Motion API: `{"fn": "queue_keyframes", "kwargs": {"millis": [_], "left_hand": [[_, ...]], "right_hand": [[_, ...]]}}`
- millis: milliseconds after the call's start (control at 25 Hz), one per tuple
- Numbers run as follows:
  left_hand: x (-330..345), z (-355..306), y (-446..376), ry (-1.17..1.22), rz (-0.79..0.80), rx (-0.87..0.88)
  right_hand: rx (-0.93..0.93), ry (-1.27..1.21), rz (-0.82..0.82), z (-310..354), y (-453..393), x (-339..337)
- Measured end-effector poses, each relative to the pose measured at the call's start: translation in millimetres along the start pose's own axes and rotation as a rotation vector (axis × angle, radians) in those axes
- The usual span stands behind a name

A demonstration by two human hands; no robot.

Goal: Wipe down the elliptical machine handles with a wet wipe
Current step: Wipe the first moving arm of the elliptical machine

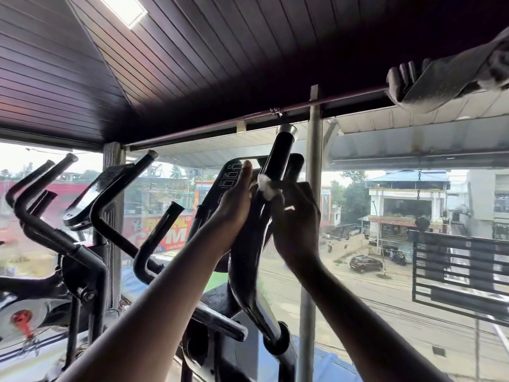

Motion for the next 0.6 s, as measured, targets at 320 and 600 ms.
{"fn": "queue_keyframes", "kwargs": {"millis": [320, 600], "left_hand": [[12.6, -22.1, -12.6, -0.105, -0.058, 0.059], [23.2, -36.3, -13.9, -0.085, -0.095, 0.189]], "right_hand": [[-0.109, -0.001, -0.067, -35.4, -60.0, 11.2], [-0.344, -0.196, -0.008, -32.8, -40.2, 13.7]]}}
Point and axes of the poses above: each hand's wrist, its own y-axis away from the middle knuckle, its own x-axis out of the palm, z = x × y, the point moved 2 cm from there along -y, towards the middle knuckle, and after that the axes turned 4 degrees about -z, right-handed, at the moved point
